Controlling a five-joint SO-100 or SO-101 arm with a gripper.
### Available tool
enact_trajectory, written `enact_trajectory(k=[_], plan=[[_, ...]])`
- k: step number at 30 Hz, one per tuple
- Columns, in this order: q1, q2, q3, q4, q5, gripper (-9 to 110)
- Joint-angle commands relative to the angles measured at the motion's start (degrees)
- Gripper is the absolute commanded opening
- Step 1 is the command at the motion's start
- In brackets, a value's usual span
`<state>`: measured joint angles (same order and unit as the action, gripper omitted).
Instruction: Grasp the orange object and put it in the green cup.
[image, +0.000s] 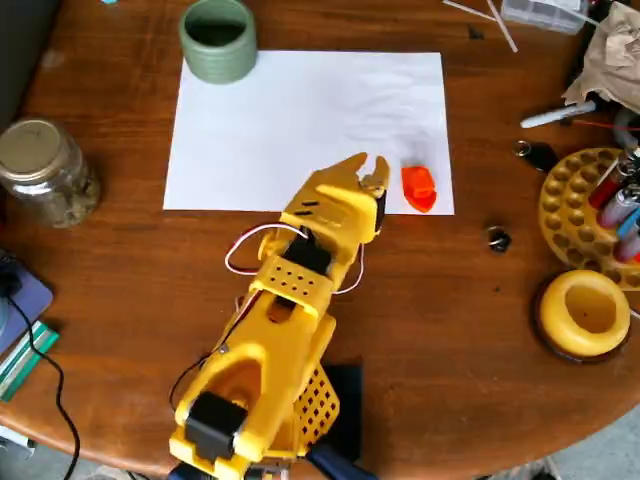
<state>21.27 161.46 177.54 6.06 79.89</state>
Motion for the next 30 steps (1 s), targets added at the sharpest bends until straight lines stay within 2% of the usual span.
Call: enact_trajectory(k=[1, 7, 12, 17, 30], plan=[[0.62, -0.44, -0.09, -0.79, 0.26, 4], [2.46, -4.92, -0.44, -5.62, 0.35, 4], [3.25, -20.13, -0.97, -21.97, 0.09, 4], [4.66, -29.97, -1.14, -31.99, 0.00, 4], [10.37, -33.49, -1.14, -33.66, -1.41, 4]])
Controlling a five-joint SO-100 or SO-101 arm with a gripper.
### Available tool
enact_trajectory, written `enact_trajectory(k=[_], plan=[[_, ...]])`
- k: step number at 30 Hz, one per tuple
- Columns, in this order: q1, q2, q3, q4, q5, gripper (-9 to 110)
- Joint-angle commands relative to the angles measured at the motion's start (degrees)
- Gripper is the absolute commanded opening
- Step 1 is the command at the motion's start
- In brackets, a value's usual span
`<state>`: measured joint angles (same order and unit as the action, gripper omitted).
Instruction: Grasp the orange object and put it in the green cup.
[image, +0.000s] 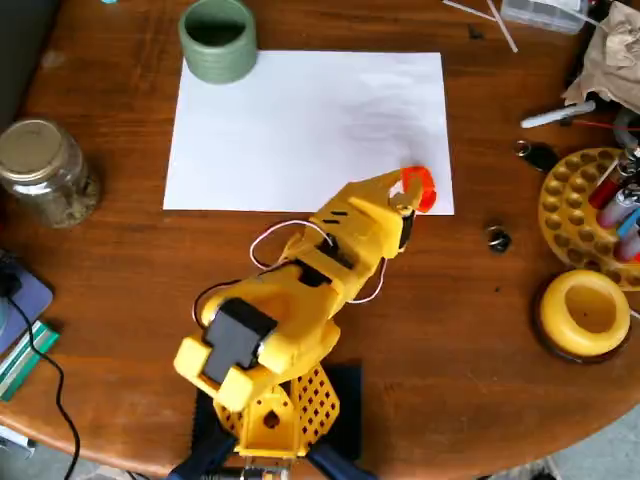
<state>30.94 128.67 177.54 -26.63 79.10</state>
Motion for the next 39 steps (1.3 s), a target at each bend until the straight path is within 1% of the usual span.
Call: enact_trajectory(k=[1, 10, 14, 16, 21, 32, 39], plan=[[0.88, -1.23, -1.14, -0.97, -0.70, 4], [2.90, -3.60, -1.76, -1.05, -1.67, 4], [2.72, -5.80, -3.08, -1.32, -1.76, 14], [2.37, -7.38, -4.13, -1.58, -1.76, 17], [1.32, -13.80, -5.63, -7.47, -1.76, 18], [-3.34, -22.32, -9.93, -11.07, 0.88, 22], [-3.25, -36.74, -12.83, -25.84, 0.44, 23]])
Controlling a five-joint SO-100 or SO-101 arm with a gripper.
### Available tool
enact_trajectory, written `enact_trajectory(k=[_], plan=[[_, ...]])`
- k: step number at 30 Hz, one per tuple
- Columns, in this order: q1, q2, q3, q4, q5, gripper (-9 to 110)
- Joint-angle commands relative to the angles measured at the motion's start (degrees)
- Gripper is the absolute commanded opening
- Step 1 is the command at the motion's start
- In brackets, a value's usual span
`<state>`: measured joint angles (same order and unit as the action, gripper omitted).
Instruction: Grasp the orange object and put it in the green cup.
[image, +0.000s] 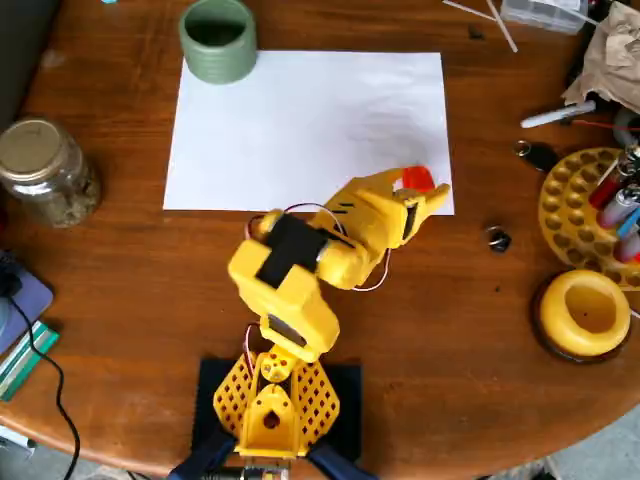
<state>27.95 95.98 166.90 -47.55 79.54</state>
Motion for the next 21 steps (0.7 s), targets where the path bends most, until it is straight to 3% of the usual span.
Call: enact_trajectory(k=[1, 9, 14, 21], plan=[[-0.18, -5.36, -2.55, -6.15, 0.00, 23], [0.79, -6.68, -2.64, -6.94, -0.44, 19], [1.85, -8.88, -3.08, -7.03, -0.44, 0], [1.23, -7.91, -3.08, -7.65, -1.05, 0]])
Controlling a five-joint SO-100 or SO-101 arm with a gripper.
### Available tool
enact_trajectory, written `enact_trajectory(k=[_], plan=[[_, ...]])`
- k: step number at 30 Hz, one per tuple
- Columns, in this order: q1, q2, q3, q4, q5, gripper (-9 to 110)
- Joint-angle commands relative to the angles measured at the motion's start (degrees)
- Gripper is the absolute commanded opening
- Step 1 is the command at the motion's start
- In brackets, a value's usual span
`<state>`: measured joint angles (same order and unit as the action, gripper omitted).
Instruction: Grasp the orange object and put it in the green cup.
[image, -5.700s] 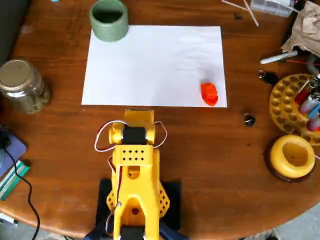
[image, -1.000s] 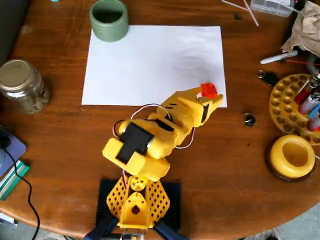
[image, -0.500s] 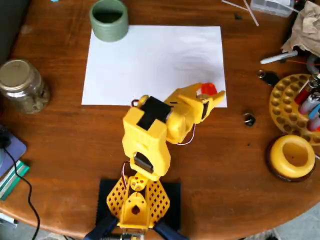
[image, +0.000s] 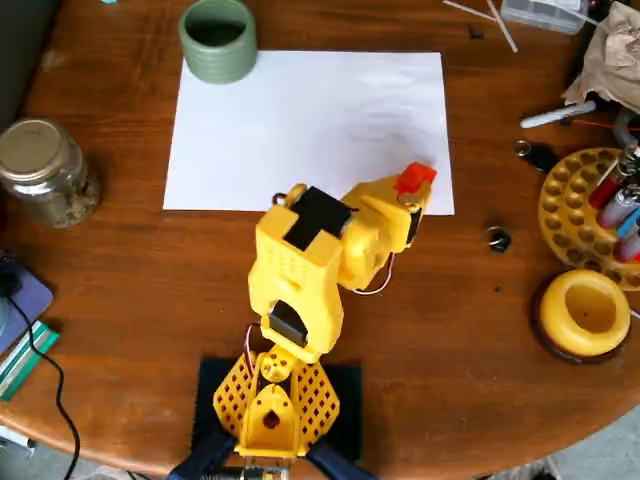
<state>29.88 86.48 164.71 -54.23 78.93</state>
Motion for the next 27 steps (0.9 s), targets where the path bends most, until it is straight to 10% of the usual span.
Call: enact_trajectory(k=[1, 10, 27], plan=[[-1.23, 2.90, -0.62, -0.97, -0.26, 0], [-13.01, 36.74, -10.46, 48.08, 6.42, 0], [-35.42, 8.88, -50.10, 56.95, 18.02, 0]])
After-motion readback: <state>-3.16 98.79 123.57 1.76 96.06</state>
